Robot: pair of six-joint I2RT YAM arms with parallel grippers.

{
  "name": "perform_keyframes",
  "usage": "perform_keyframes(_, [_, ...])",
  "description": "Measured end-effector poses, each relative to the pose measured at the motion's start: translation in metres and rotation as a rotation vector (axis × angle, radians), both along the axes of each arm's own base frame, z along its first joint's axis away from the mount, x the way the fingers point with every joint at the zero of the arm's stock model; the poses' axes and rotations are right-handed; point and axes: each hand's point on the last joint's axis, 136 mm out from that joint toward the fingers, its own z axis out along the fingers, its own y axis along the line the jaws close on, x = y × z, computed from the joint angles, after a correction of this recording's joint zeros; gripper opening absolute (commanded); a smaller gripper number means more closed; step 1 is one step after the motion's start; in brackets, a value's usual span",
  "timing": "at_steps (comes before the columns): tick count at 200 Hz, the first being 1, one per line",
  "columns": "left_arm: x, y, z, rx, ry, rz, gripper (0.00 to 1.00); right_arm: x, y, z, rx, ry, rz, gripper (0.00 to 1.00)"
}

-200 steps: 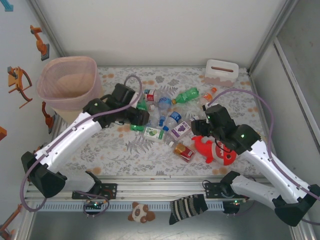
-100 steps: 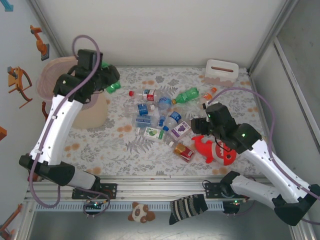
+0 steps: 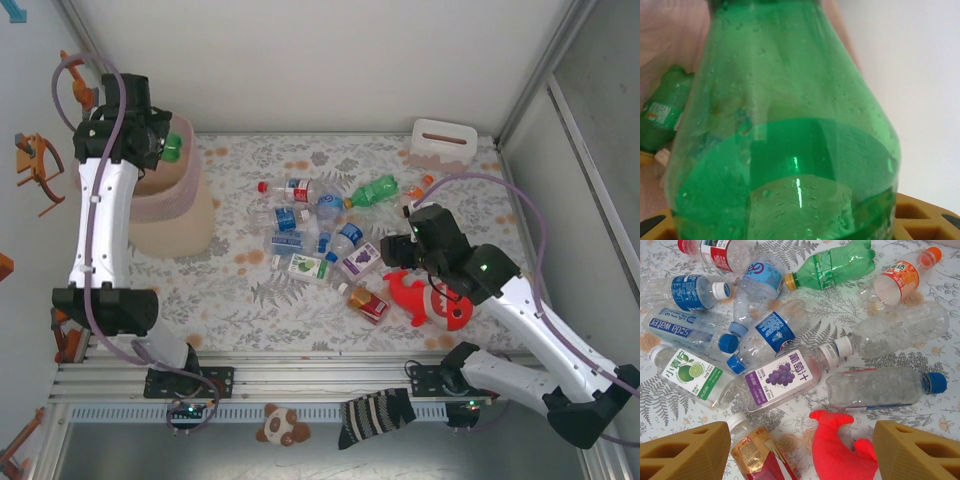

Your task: Put the plastic bottles in the bin

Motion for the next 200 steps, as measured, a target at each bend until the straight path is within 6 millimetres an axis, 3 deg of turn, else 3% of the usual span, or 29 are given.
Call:
perform_keyframes(41, [0.003,0.022,-0.054,-0.113,0.135,0.186,0.44,0.000,0.000,0.001,0.001,-0.001,0.000,0.74])
perform_keyframes(85, [-0.012,0.038,-0.091,-0.191,0.229,0.331,0.44,0.000,0.000,0.001,0.003,0.000,0.002,0.74])
perform_keyframes(162, [-0.010,0.046,-0.171,-0.284,0.424,0.441,0.64,-0.001,-0.001,0.003,0.010,-0.008,0.001,0.74])
perform_keyframes(200, [-0.007,0.041,-0.189,-0.324,0.465,0.449,0.80,-0.002,-0.001,0.004,0.012,-0.011,0.001,0.75])
